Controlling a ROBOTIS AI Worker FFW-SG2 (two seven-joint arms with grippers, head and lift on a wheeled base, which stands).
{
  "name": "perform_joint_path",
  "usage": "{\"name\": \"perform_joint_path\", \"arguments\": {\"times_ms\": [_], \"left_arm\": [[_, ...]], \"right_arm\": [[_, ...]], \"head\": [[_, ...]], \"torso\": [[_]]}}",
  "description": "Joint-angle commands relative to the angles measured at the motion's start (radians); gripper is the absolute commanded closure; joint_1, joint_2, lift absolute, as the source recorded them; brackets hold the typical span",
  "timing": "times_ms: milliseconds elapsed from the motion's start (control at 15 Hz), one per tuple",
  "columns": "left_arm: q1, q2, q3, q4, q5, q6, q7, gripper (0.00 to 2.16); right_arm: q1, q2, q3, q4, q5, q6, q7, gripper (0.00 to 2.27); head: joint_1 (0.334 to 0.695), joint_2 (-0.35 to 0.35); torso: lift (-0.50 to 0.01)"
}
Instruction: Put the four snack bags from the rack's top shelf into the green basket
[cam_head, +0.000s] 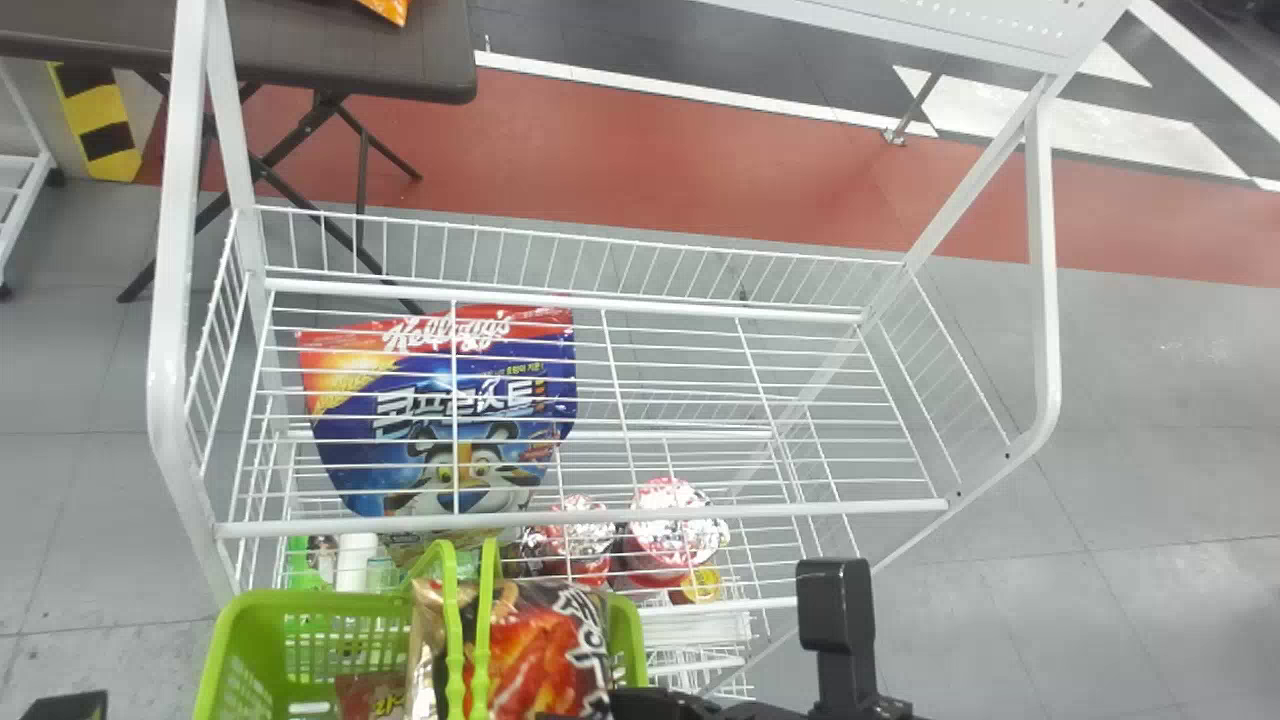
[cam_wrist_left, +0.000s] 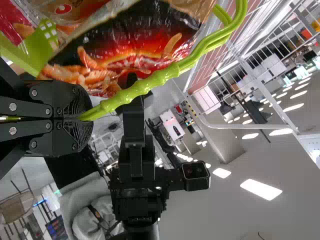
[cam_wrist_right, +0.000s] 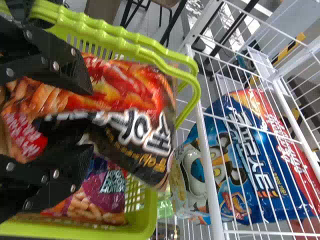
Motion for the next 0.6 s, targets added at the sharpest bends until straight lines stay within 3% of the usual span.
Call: {"name": "perform_joint_path", "arguments": {"times_ms": [0, 200, 533], "left_arm": [[0.002, 0.000, 0.004, 0.000, 0.000, 0.000, -0.001, 2.12], [0.002, 0.000, 0.002, 0.000, 0.002, 0.000, 0.001, 2.12], [0.002, 0.000, 0.001, 0.002, 0.002, 0.000, 0.002, 2.12]], "right_arm": [[0.002, 0.001, -0.022, -0.032, -0.005, -0.002, 0.001, 0.05], [0.015, 0.010, -0.028, -0.055, 0.048, -0.211, -0.013, 0.05], [0.047, 0.030, 0.032, -0.026, 0.166, -0.763, -0.081, 0.05]], "head": [[0.695, -0.350], [0.695, -0.350], [0.695, -0.350]], "torso": [[0.000], [0.000], [0.000]]}}
